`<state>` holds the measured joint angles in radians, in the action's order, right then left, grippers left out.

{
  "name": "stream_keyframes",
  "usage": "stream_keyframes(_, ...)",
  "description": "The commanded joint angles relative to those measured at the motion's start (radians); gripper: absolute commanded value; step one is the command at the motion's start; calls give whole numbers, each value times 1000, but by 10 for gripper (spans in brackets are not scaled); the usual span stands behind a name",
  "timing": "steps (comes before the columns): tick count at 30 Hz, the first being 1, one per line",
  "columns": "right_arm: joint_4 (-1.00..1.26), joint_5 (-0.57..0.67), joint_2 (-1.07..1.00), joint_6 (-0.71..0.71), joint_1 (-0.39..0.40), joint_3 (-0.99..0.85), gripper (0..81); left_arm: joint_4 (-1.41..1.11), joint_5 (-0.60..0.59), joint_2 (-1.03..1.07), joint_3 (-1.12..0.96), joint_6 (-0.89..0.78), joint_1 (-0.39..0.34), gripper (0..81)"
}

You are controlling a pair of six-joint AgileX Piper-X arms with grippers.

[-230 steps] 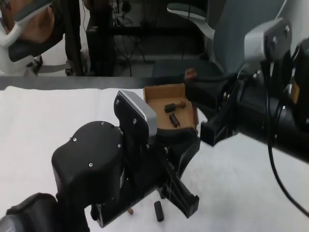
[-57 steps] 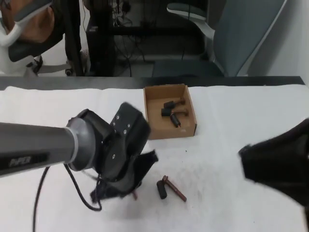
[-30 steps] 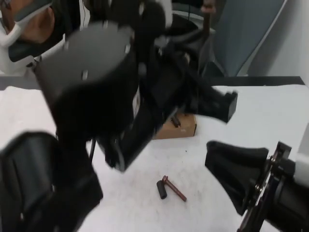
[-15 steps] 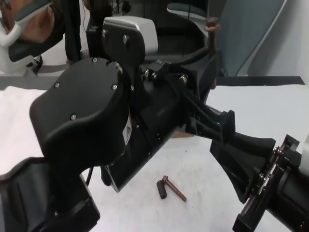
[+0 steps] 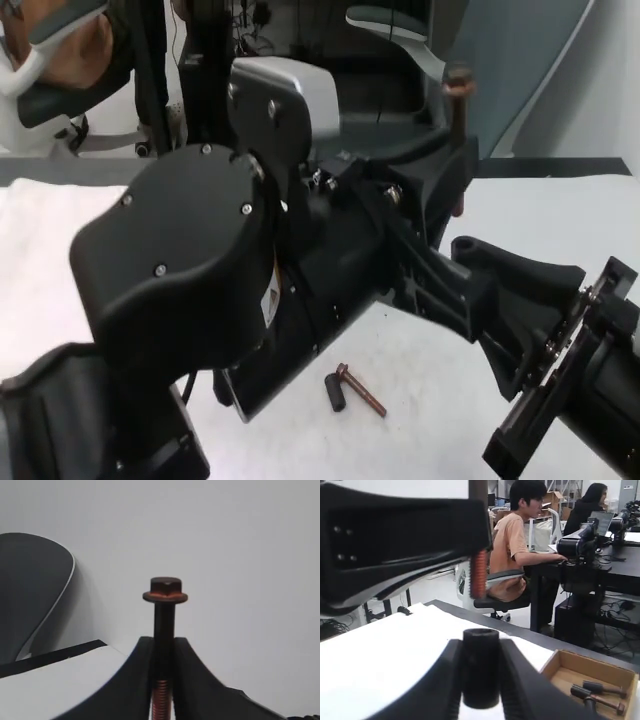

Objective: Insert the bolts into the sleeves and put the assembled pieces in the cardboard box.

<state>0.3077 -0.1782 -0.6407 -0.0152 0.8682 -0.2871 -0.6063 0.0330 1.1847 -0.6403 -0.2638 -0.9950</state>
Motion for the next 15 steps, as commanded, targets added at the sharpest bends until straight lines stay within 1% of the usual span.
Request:
stream_keyframes(1,34,-20,0,15,0,-2,6,-20,-14,-2,-1,-6,-5,17)
stream_keyframes(6,88,-16,0,23,0,-2,6,-20,-33,-2,13,-10,-5,17)
stream_keyframes(12,100,48,-3,-2,0,-2,6,-34,-27,-2,19,-24,-5,17)
stream_keyframes(15,100,58,-3,-9,0,-2,6,-63,-10,-2,19,-21,-5,17)
